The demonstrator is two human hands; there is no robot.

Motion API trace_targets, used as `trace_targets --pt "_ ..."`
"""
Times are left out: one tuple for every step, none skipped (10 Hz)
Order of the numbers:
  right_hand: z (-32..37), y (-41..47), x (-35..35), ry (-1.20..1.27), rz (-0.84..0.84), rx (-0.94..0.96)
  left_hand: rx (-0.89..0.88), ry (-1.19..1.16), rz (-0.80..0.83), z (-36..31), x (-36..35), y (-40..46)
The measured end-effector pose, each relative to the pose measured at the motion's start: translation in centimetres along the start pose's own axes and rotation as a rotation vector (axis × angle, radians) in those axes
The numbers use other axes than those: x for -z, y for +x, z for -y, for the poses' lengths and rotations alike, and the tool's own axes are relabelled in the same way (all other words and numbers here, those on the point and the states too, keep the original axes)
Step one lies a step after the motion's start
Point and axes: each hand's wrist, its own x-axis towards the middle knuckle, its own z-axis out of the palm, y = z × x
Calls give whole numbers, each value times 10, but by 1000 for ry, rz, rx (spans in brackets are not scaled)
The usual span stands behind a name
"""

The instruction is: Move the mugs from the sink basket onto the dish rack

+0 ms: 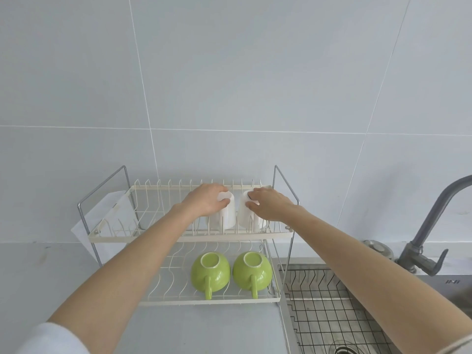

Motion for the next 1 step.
trace_targets --pt "-1 -1 18 -5 64 -50 48 78 -127 -8 16 -1"
